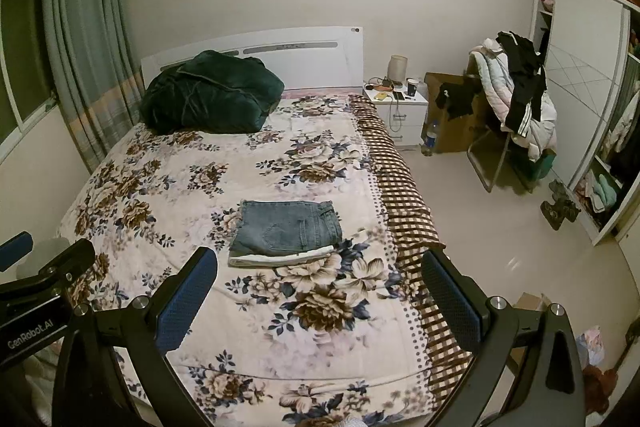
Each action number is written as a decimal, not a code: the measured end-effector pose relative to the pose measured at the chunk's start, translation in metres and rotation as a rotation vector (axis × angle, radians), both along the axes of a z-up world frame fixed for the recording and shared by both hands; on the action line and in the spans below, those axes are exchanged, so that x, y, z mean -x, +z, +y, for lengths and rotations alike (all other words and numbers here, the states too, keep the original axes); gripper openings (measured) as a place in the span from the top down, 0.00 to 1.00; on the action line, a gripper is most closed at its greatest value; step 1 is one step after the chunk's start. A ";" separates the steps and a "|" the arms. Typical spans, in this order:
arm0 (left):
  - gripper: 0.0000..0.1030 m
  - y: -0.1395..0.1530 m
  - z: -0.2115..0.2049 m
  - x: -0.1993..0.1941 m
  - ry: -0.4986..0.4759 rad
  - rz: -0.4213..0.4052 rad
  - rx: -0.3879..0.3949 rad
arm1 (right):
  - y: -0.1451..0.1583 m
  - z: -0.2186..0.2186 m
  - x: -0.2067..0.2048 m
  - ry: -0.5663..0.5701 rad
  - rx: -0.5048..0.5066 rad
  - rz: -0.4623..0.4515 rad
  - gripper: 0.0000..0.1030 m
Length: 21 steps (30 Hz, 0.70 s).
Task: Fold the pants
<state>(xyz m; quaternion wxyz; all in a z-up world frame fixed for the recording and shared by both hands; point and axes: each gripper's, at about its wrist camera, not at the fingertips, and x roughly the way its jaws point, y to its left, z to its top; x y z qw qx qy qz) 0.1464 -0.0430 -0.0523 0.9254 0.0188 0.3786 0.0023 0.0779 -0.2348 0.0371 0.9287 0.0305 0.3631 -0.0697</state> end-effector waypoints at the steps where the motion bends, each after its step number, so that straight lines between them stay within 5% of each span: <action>1: 0.00 0.000 0.000 0.000 -0.001 -0.001 0.001 | 0.000 0.000 0.000 0.001 0.000 0.001 0.00; 21: 0.00 0.002 0.004 -0.003 -0.003 0.011 0.003 | -0.002 -0.002 0.007 -0.006 -0.002 0.002 0.00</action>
